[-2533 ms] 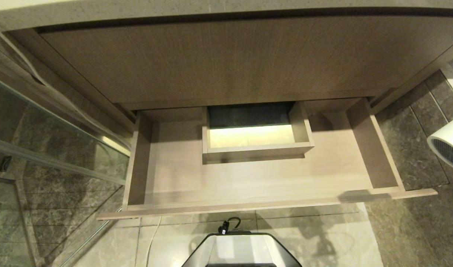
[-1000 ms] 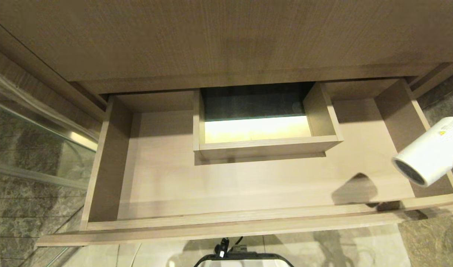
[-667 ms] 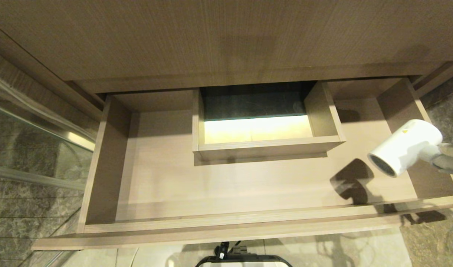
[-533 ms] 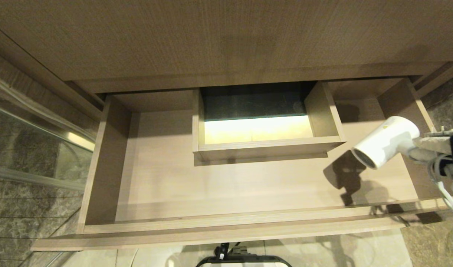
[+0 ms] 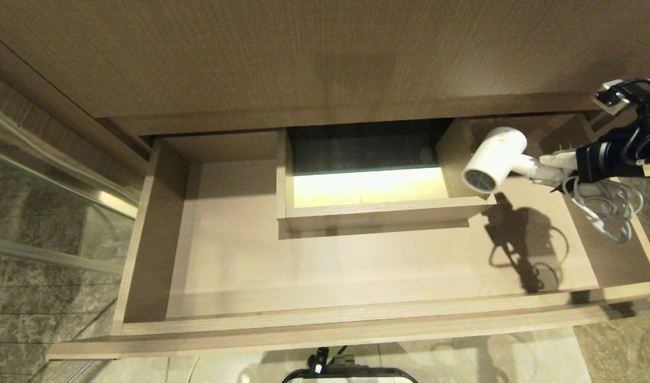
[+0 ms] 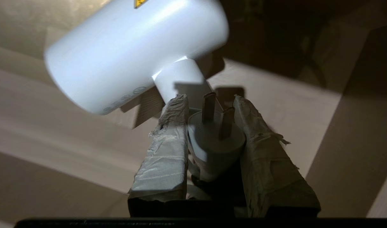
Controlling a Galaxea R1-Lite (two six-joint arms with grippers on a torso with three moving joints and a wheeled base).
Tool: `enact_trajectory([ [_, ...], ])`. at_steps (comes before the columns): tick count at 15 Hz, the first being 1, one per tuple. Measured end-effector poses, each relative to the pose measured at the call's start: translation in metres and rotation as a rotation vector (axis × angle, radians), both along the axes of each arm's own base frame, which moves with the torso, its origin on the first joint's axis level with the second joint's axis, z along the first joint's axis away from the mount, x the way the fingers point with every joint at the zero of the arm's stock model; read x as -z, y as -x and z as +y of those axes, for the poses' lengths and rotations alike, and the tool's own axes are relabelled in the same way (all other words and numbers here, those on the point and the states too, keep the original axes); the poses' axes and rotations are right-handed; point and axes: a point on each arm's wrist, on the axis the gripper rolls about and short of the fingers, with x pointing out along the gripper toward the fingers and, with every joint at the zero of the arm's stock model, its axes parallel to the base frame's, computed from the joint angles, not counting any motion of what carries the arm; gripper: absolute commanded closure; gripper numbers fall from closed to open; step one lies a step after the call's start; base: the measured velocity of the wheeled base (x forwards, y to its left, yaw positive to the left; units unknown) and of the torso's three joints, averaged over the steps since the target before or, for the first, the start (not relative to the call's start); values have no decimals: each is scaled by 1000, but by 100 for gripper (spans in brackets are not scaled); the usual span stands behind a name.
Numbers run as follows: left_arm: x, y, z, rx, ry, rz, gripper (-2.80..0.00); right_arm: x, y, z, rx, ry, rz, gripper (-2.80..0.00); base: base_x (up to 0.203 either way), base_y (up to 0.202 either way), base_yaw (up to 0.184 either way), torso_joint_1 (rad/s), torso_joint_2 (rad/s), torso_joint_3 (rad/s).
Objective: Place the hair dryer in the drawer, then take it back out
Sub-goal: Put it into the drawer
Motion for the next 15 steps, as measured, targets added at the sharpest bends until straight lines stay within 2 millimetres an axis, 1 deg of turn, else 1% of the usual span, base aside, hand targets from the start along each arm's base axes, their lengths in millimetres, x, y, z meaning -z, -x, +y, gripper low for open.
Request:
enact_trajectory([
  [1,0,0,0,0,0,0,0,0,-9,-6,5,15,-5,0,0,0,0,0,0,0],
  [3,0,0,0,0,0,0,0,3,-18,-16,12,49,2,0,0,0,0,0,0,0],
  [7,0,0,0,0,0,0,0,17,-23,-28,36,56,39,0,0,0,0,0,0,0],
  [9,0,0,0,0,0,0,0,21,-30,-32,41,58,38,0,0,0,0,0,0,0],
  [11,0,0,0,0,0,0,0,30,-41,-36,44,59,37,0,0,0,0,0,0,0],
  [13,0,0,0,0,0,0,0,31,-56,-40,45,67,1,0,0,0,0,0,0,0],
  [15,0,0,0,1,0,0,0,37,-72,-45,43,70,-10,0,0,0,0,0,0,0],
])
